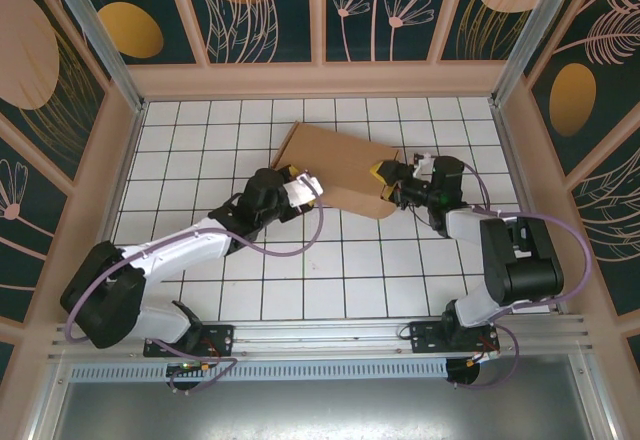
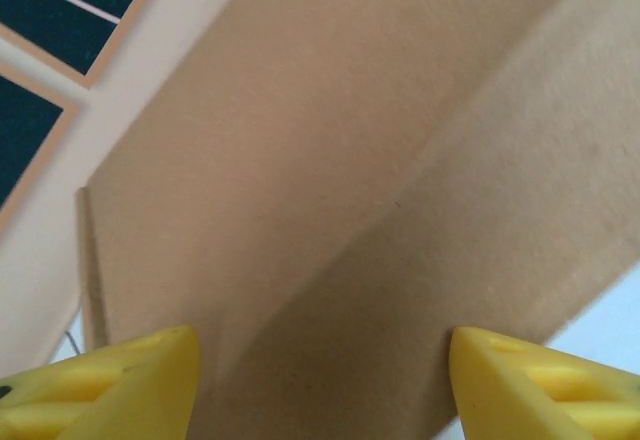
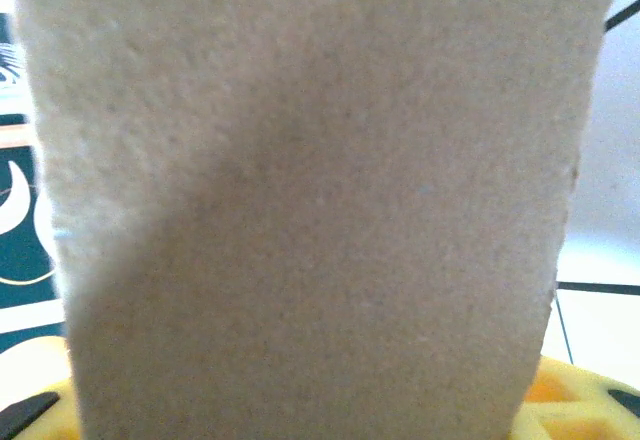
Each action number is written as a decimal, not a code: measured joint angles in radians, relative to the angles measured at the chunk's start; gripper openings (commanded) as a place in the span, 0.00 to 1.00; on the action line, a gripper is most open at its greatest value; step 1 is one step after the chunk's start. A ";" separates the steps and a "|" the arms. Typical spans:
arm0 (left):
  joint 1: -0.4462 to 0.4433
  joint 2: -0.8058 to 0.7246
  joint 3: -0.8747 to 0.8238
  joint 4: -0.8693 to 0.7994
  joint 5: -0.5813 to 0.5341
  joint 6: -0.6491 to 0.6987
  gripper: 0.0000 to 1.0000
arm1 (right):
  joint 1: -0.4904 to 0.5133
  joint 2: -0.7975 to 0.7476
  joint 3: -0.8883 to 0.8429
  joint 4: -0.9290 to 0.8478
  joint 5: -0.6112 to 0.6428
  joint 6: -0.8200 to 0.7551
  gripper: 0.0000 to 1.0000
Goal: Fold the paper box
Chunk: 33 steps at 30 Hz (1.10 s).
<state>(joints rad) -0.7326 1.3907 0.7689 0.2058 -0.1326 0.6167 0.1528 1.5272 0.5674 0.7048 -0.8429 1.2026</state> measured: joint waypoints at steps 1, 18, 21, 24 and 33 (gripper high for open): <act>-0.008 0.007 0.001 0.001 -0.017 0.029 0.69 | 0.000 -0.008 -0.002 0.006 -0.005 0.009 0.43; -0.135 0.025 -0.124 0.452 -0.305 0.569 0.74 | -0.003 -0.061 -0.027 0.125 -0.037 0.124 0.43; -0.135 0.042 -0.124 0.494 -0.317 0.597 0.72 | -0.003 -0.061 -0.027 0.140 -0.039 0.143 0.43; -0.135 0.056 -0.124 0.517 -0.327 0.613 0.70 | -0.003 -0.061 -0.028 0.151 -0.039 0.150 0.43; -0.151 0.011 -0.162 0.518 -0.329 0.573 0.71 | -0.003 -0.064 -0.028 0.153 -0.043 0.161 0.41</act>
<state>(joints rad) -0.8837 1.4017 0.6071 0.7238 -0.4614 1.1900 0.1493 1.4631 0.5392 0.8577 -0.8864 1.3640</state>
